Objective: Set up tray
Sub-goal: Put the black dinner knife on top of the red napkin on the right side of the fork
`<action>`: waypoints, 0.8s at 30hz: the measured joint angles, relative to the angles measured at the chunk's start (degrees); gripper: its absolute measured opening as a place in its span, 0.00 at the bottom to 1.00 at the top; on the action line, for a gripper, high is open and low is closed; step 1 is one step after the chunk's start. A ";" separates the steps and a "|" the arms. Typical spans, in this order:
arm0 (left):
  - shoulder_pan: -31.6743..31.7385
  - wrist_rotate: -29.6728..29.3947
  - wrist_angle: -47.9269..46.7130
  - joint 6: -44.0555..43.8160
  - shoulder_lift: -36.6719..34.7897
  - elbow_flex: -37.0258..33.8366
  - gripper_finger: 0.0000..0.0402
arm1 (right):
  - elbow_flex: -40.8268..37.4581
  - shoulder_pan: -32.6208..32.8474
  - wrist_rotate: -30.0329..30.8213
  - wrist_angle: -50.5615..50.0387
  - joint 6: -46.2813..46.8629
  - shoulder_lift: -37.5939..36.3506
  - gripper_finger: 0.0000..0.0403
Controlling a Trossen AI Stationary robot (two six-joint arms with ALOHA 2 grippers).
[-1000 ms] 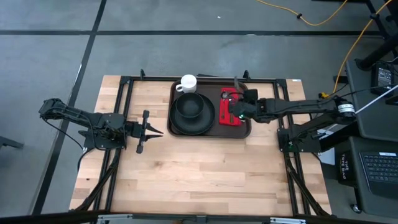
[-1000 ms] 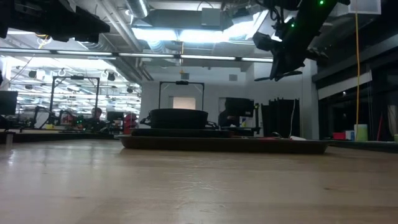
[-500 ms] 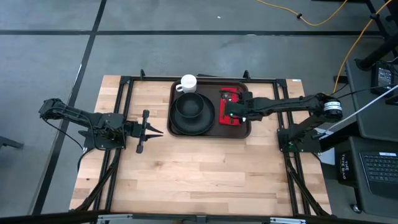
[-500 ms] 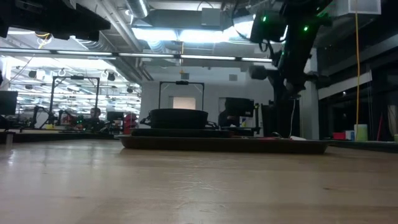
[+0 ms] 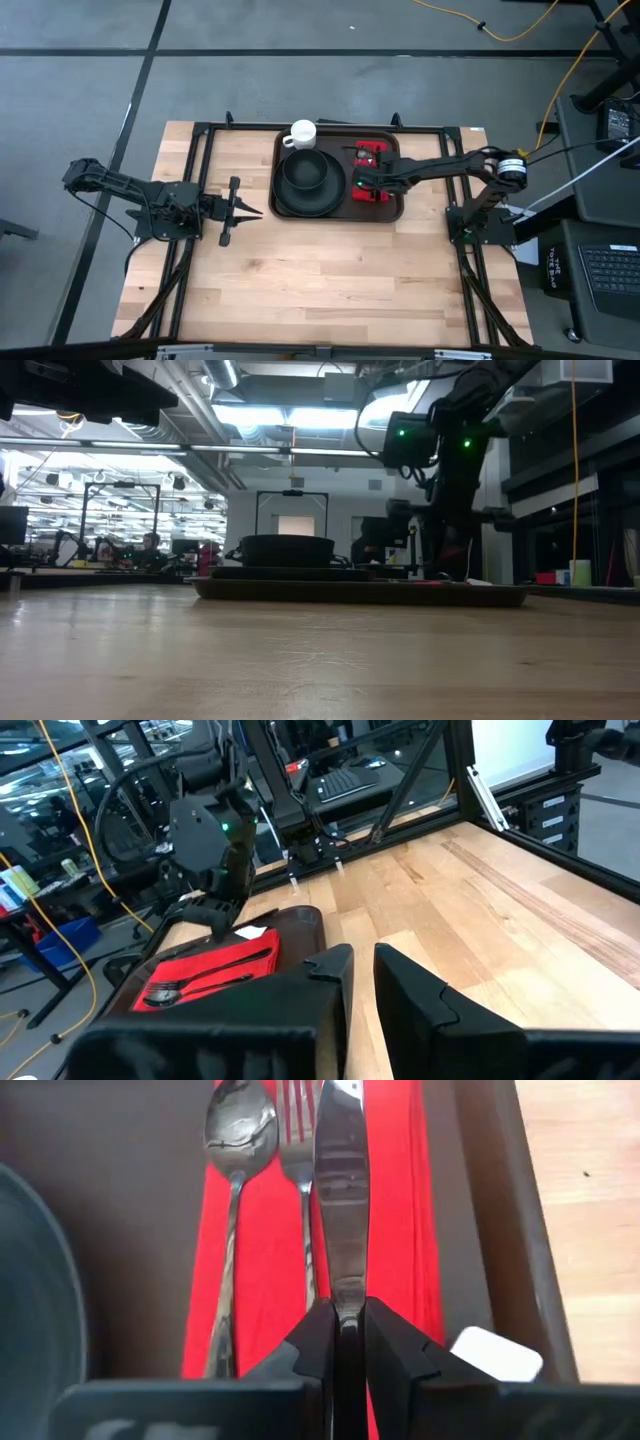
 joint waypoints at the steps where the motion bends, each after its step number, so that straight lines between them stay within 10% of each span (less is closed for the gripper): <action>1: 0.00 -0.02 0.00 -0.02 0.00 -0.02 0.10 | 0.00 -0.14 0.23 0.43 -0.01 0.45 0.10; 24: 0.00 0.10 -0.02 -0.02 -0.01 -0.01 0.09 | -0.02 -0.97 4.49 1.16 -2.01 3.73 0.10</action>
